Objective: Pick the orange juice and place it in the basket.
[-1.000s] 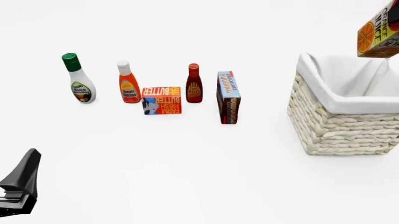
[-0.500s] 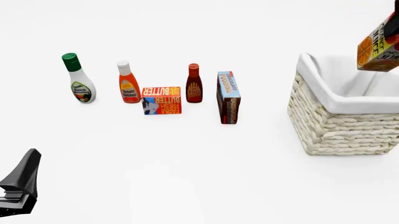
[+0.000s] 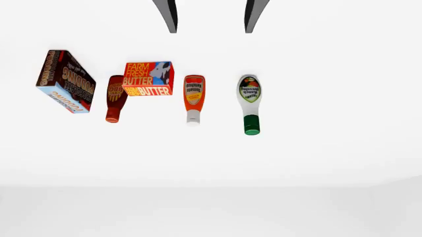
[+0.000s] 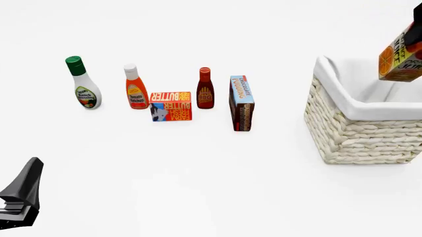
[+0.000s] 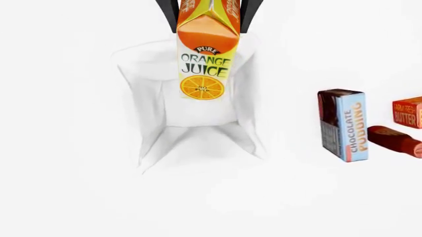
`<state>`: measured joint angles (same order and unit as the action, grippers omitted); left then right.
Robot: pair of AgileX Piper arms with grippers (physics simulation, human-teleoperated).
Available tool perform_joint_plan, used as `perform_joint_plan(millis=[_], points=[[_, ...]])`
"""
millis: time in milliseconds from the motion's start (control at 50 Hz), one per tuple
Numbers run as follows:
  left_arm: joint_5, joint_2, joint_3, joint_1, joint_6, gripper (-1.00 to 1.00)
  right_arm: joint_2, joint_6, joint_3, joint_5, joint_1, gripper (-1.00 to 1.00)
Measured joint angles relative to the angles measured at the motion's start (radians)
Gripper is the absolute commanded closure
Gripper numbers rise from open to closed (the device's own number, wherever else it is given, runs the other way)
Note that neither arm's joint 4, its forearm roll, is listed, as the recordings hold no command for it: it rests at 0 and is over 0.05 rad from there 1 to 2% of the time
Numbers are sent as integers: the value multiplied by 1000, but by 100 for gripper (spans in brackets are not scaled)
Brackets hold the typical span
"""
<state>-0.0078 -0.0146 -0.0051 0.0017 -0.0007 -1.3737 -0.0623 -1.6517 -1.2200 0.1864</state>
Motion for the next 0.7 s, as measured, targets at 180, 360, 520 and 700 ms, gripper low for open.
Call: perform_joint_plan(millis=[180, 360, 520, 700], points=[[0, 0, 0, 0, 0, -100, -26, -7, -12, 0, 5, 100], [0, 0, 0, 0, 0, -100, -64, -4, -22, 0, 3, 100], [0, 0, 0, 0, 0, -100, -104, 1, -38, 0, -4, 100], [0, 0, 0, 0, 0, -100, -149, 11, -54, 0, -10, 100]])
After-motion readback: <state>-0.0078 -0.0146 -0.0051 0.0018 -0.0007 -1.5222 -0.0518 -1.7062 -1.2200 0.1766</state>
